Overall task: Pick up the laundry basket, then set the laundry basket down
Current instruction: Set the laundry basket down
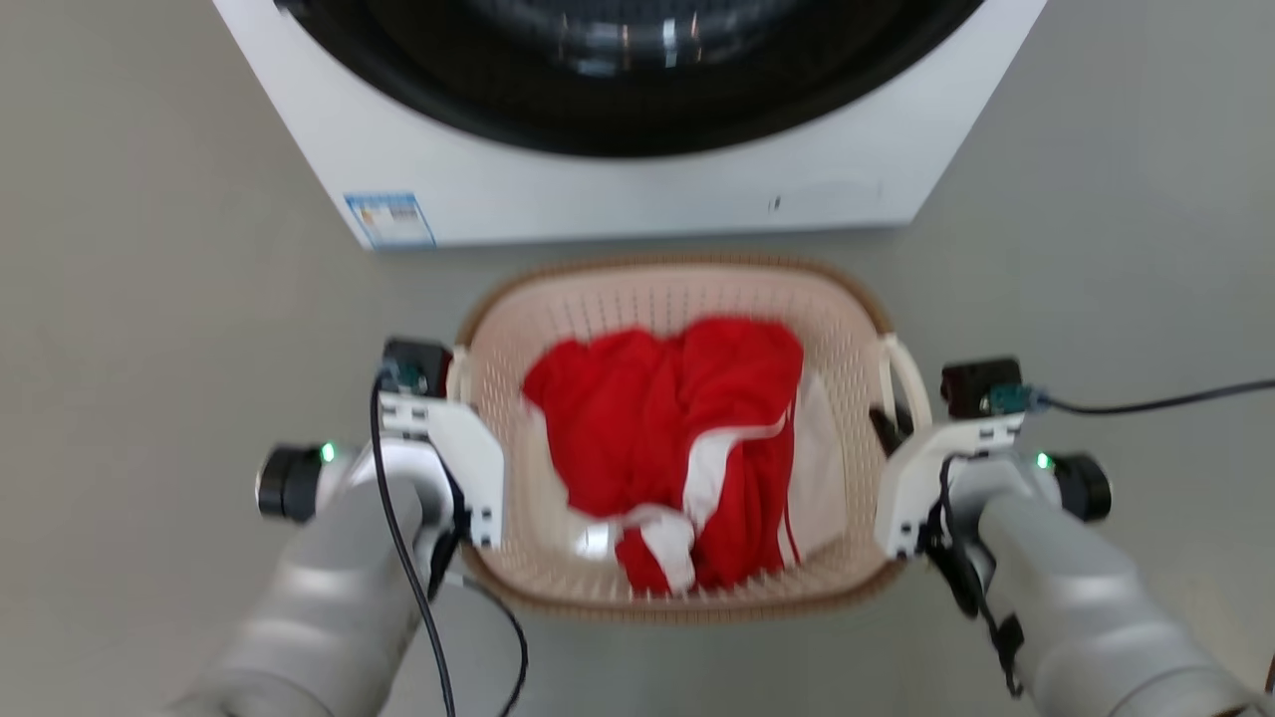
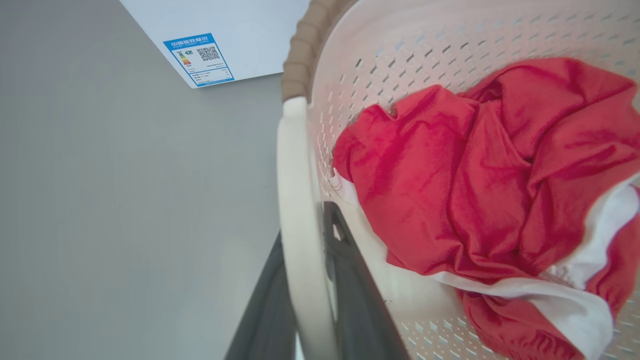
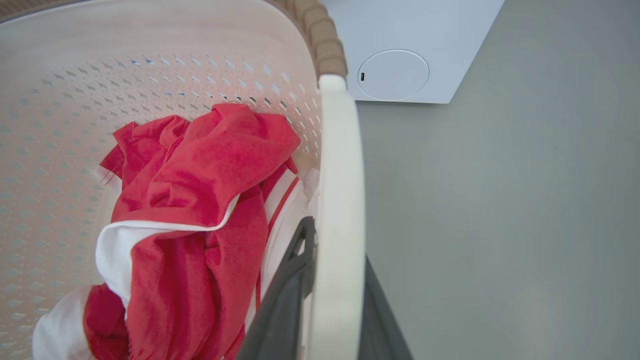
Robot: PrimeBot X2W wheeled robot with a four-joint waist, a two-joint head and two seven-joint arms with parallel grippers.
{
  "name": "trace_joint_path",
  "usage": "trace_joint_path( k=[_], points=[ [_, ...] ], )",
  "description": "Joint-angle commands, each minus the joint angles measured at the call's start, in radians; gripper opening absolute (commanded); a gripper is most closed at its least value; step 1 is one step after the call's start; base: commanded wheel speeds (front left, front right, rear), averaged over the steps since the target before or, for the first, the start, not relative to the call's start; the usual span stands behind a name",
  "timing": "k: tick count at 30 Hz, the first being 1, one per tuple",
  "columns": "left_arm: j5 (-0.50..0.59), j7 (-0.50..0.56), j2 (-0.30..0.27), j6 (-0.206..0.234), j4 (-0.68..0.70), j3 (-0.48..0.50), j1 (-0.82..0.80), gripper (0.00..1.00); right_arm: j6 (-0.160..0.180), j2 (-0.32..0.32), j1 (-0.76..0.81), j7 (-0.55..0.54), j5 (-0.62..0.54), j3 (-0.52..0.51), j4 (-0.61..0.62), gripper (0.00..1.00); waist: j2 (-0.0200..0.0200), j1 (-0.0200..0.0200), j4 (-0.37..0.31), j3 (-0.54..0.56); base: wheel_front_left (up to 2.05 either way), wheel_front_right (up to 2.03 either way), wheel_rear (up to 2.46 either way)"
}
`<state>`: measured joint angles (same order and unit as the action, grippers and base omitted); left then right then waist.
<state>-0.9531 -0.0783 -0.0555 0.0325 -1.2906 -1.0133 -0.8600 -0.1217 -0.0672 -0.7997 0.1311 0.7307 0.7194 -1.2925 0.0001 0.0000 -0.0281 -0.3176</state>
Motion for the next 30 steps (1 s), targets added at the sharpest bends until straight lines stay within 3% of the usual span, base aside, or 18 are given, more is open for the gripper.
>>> trace_joint_path(
  k=[1, 16, 22, 30],
  points=[
    [0.012, -0.022, -0.023, 0.009, 0.01, 0.014, -0.065, 0.0, -0.009, 0.017, -0.022, 0.027, -0.015, 0.021, 0.02, 0.0, -0.0001, 0.0, 0.006, -0.083, 0.0, 0.0, 0.0],
    [0.016, -0.125, -0.051, 0.039, 0.007, 0.037, -0.24, 0.0, -0.009, 0.017, -0.204, 0.127, -0.112, -0.041, 0.003, 0.0, -0.0001, 0.0, 0.014, -0.381, 0.0, 0.0, 0.0],
    [0.021, -0.164, -0.059, 0.046, 0.015, 0.049, -0.303, 0.0, -0.009, -0.005, -0.261, 0.13, -0.203, -0.149, 0.024, 0.0, -0.0001, 0.0, 0.014, -0.48, 0.0, 0.0, 0.0],
    [0.038, -0.182, -0.077, 0.056, 0.032, 0.062, -0.332, 0.0, -0.009, -0.005, -0.222, 0.131, -0.358, -0.319, 0.118, 0.0, -0.0001, 0.0, 0.011, -0.546, 0.0, 0.0, 0.0]
  ],
)
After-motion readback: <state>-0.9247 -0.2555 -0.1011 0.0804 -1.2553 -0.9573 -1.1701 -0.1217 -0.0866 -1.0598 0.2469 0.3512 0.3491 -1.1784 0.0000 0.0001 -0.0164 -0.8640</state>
